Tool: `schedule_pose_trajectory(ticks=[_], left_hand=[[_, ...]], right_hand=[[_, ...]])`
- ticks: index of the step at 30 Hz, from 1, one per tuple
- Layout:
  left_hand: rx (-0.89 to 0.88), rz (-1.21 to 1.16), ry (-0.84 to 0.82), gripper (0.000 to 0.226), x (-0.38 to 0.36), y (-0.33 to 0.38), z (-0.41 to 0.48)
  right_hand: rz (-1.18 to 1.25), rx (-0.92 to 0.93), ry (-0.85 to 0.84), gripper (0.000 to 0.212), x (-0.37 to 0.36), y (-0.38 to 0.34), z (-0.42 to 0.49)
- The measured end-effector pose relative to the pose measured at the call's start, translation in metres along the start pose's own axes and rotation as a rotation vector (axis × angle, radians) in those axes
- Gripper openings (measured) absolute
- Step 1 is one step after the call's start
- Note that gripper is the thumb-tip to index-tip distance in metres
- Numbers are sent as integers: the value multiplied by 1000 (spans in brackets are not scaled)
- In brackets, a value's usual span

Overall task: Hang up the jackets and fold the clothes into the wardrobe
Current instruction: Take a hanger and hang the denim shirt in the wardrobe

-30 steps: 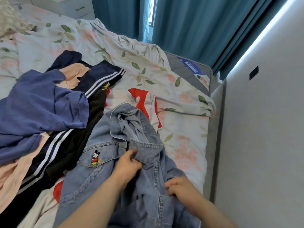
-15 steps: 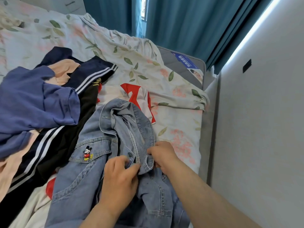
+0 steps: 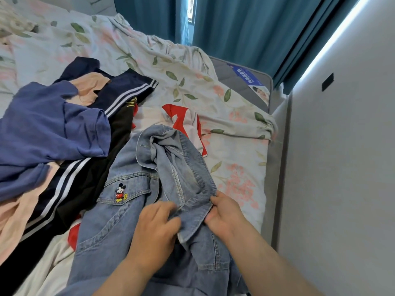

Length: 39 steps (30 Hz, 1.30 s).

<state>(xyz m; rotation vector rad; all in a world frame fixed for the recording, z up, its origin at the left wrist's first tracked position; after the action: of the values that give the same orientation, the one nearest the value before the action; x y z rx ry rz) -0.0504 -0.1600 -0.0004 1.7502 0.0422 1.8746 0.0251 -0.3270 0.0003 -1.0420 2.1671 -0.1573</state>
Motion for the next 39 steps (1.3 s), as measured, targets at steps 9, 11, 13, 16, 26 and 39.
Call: schedule_pose_trajectory(ticks=[9, 11, 13, 16, 26, 39], left_hand=[[96, -307, -403, 27, -3, 2, -14], [206, -478, -342, 29, 8, 1, -4], [297, -527, -226, 20, 21, -4, 10], [315, -401, -80, 23, 49, -13, 33], [266, -212, -288, 90, 130, 36, 106], [467, -999, -707, 16, 207, 155, 79]], right_hand=[[-570, -3, -22, 32, -5, 9, -4], [-891, 90, -23, 26, -7, 3, -12], [-1058, 151, -51, 19, -9, -7, -24], [-1204, 239, -79, 33, -15, -31, -55], [-1557, 616, -144, 62, -57, -113, -260], [-1518, 861, -202, 62, -92, -204, -450]])
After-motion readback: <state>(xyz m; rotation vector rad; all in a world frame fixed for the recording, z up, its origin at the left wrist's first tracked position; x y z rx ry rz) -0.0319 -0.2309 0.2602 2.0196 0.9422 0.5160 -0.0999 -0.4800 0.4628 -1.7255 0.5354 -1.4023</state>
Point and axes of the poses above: each hand's wrist, its own z-axis towards the middle knuckle, its own x-axis out of the back of the hand, y = z × x, the point moved 1 cm from there along z, towards the middle knuckle, and after that the axes turned 12 degrees about -y, right-handed, at the moved point
